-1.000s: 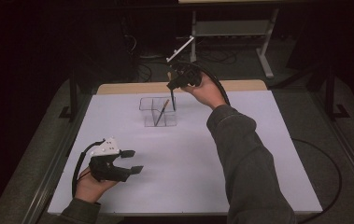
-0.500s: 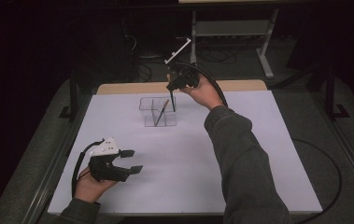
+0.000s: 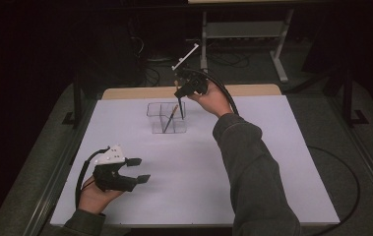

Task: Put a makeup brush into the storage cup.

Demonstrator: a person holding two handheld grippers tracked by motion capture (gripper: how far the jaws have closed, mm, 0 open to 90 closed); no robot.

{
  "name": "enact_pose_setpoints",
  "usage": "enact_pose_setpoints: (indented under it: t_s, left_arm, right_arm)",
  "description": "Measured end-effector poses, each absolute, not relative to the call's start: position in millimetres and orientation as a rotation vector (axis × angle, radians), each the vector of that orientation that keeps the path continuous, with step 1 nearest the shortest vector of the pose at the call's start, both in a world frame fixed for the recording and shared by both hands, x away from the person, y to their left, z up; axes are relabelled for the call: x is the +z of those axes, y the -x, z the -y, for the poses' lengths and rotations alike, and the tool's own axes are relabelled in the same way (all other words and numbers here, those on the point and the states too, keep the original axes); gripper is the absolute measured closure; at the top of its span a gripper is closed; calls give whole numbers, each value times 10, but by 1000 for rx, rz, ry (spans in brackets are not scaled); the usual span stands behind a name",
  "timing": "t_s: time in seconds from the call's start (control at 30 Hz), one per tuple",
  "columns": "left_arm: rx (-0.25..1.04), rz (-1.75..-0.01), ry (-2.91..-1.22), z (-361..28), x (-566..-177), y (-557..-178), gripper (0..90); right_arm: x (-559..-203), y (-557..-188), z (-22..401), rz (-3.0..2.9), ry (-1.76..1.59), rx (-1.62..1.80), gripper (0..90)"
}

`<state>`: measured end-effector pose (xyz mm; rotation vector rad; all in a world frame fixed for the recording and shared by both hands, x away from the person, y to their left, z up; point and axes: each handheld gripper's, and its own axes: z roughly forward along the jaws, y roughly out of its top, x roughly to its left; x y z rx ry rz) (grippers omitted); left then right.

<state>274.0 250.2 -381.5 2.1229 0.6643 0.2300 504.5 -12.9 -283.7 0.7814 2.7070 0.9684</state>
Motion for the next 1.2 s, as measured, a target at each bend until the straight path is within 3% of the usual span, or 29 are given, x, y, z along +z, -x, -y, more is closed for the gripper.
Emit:
enact_pose_setpoints:
  t_s: [1.2]
  left_arm:
    - [236,-655,-2131,-2505,-3820,-2749,332]
  right_arm:
    - [-3111,-5056,243,-2718,-849,999,823]
